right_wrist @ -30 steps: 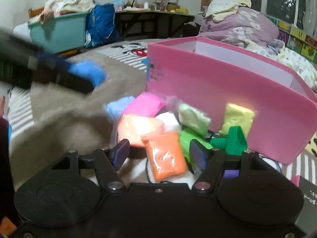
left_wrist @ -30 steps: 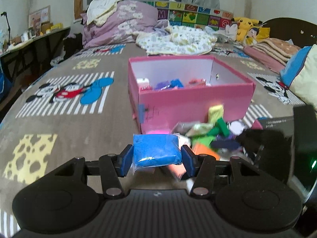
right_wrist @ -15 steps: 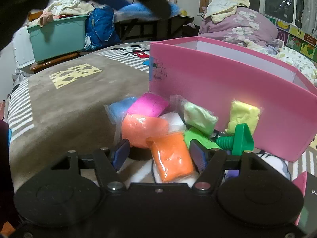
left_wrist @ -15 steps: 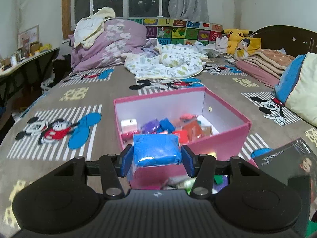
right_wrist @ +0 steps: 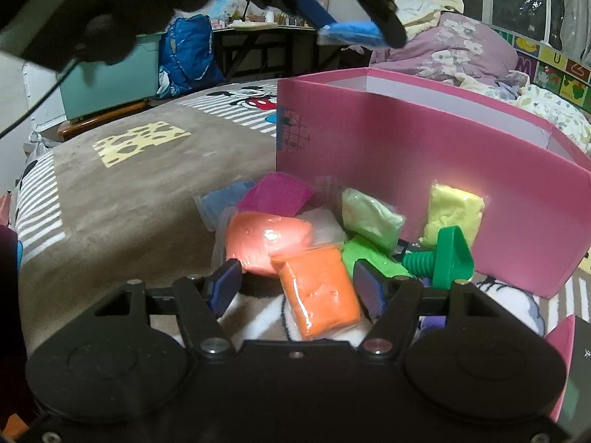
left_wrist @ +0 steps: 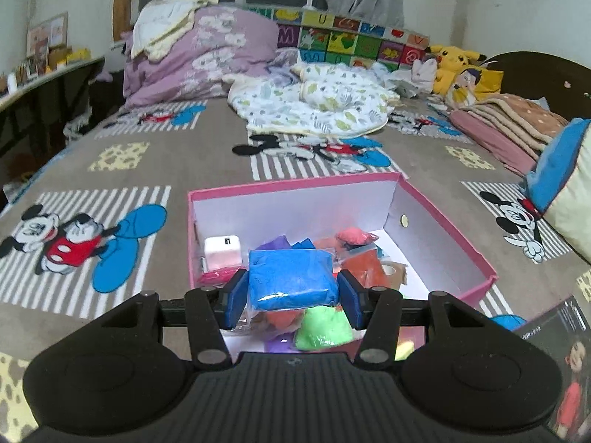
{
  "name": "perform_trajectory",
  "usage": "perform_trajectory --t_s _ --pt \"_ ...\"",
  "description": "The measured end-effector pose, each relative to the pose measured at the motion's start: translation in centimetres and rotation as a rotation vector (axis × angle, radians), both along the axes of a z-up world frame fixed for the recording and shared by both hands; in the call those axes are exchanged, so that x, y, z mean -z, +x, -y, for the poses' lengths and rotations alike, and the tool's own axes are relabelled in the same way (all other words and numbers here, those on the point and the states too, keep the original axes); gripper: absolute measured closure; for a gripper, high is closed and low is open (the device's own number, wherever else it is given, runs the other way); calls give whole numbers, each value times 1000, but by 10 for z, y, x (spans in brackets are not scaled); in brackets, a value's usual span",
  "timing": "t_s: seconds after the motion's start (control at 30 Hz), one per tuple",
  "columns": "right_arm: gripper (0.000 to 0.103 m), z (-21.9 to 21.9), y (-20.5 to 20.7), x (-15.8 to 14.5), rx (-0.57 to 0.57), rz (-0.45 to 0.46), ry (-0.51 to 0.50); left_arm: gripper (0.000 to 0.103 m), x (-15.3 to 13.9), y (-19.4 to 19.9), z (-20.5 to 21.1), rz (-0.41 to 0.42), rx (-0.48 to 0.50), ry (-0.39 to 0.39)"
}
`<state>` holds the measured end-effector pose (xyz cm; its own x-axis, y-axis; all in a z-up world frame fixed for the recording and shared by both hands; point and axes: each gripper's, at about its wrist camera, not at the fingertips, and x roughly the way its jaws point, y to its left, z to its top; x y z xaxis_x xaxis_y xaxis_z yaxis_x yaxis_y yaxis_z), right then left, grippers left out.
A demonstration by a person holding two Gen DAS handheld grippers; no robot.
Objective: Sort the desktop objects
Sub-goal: 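Carry the blue clay packet with the left gripper into the pink box and release, then lower the right gripper onto the orange clay packet and close it while the left gripper withdraws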
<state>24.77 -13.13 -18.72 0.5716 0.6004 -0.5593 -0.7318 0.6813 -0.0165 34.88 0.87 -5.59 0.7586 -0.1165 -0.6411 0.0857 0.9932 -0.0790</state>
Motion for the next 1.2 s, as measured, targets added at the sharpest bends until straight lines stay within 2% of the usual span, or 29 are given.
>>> perform_trajectory --t_s 0.27,0.5,0.8,0.87,0.93,1.2 --pt "36 2 1 -1 4 -1 -4 52 31 46 3 -129 -26 -6" --pt "36 4 1 -1 4 -4 -3 52 48 66 2 -197 -70 -42" --pt "36 8 2 -2 4 -4 -6 51 59 82 3 -254 -97 -36" --pt "36 8 2 -2 3 -3 -8 50 61 85 6 -281 -93 -11" --pt "36 9 3 -2 4 -5 -6 49 61 85 10 -283 -95 15" --pt "36 11 2 -3 2 -10 -3 42 53 77 10 -260 -91 -8"
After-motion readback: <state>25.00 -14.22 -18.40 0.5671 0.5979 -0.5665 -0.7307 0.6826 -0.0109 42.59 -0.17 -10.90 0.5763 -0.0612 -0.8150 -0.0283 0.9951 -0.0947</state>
